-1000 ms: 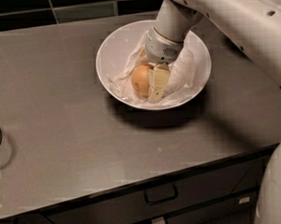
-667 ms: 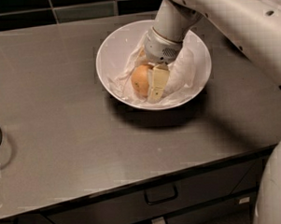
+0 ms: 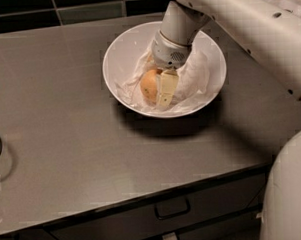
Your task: Pick orange from white bowl
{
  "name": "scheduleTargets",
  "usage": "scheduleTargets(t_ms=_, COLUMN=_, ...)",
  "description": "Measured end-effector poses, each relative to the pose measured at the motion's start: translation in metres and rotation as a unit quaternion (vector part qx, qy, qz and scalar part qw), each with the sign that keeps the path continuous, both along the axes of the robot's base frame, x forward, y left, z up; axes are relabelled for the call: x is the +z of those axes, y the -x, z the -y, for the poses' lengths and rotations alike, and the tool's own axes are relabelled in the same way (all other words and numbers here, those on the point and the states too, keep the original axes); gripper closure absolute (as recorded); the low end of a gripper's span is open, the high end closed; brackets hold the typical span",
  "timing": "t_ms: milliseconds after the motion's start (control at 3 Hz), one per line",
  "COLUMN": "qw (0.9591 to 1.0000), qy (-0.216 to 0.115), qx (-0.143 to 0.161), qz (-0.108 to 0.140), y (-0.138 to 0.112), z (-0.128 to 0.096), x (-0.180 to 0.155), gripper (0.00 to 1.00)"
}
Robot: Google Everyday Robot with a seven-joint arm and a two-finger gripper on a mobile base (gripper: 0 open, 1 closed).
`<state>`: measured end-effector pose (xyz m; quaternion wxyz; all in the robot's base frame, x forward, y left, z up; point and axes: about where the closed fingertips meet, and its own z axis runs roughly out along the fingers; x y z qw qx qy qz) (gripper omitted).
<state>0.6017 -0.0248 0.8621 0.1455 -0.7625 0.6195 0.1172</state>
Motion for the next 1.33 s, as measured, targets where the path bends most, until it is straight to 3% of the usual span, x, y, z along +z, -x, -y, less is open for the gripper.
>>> scheduleTargets(t_ms=667, qw=0.9999, qy=0.010, qx=-0.002, qz=-0.001, y=-0.0037, z=-0.0001, x=-0.0052, gripper=0.23)
scheduleTargets(t_ms=1000, qw=0.9999, qy=0.014, qx=-0.003, qz=-0.001, y=-0.0045, z=0.0001, x=-0.0071, gripper=0.37)
scheduleTargets(t_ms=1333, qw=0.9999, qy=0.014, qx=-0.003, qz=-0.001, y=-0.0045, z=0.0001, x=-0.0071, gripper=0.57)
